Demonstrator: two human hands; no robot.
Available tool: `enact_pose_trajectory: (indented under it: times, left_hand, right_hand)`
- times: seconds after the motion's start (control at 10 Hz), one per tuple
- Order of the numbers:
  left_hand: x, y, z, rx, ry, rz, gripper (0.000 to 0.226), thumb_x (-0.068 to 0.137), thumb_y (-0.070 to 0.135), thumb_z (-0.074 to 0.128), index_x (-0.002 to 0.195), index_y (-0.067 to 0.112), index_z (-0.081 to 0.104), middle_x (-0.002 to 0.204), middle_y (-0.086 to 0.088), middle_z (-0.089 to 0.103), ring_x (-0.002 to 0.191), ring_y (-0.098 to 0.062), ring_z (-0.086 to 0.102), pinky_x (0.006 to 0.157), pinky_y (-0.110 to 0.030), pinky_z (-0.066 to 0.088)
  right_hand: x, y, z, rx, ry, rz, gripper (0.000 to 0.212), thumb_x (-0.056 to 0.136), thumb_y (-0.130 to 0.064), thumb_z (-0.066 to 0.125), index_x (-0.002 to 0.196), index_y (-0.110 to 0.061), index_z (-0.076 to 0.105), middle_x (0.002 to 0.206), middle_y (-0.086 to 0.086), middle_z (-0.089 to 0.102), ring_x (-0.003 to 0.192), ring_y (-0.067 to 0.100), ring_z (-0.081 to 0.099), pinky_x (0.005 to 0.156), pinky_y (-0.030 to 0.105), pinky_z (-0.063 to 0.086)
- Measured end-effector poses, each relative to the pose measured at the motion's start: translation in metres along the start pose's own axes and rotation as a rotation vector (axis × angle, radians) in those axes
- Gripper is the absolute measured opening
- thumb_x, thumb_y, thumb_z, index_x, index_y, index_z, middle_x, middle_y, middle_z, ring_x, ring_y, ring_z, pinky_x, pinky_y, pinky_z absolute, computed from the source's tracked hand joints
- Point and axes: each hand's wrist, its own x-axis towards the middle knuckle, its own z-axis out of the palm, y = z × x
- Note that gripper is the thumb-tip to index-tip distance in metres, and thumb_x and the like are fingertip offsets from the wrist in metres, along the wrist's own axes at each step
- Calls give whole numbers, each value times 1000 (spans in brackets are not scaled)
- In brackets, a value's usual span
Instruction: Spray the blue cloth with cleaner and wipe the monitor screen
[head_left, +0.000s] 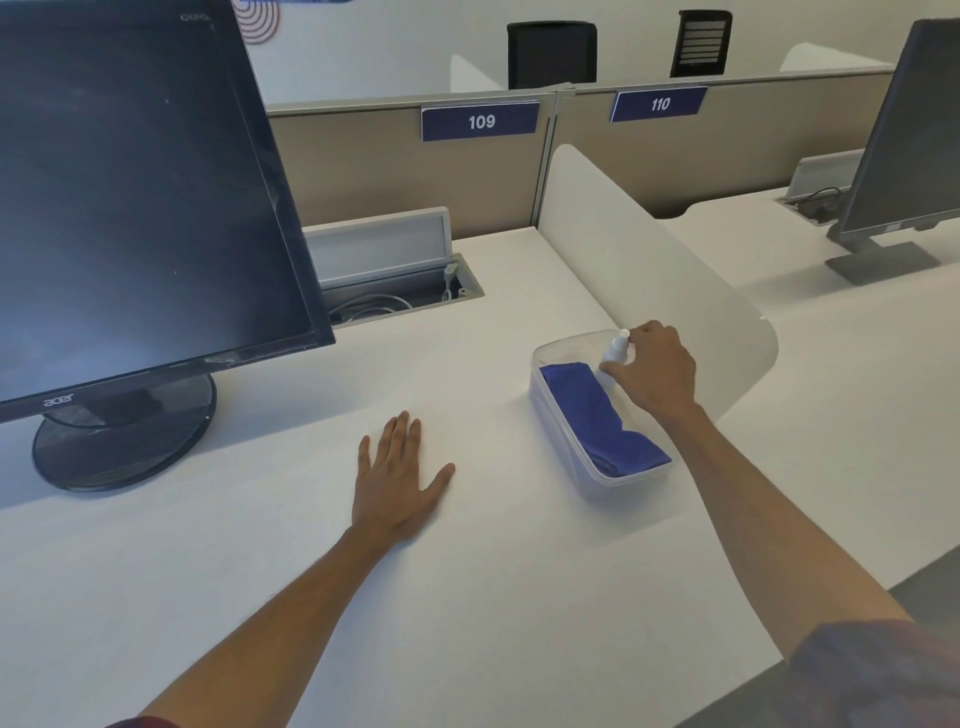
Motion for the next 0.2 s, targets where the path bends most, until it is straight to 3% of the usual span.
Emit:
enact_pose_trajectory:
  times: [0.2]
  left_hand:
    - [1, 0, 0, 4, 2, 1, 82, 90, 68, 18, 154, 16, 10, 164, 1, 3, 150, -13, -3, 121, -43, -4]
  right_hand:
    - [6, 0, -3, 73, 33, 126, 52, 73, -40, 81, 111, -8, 66, 118, 9, 53, 106, 29, 55, 80, 41, 48]
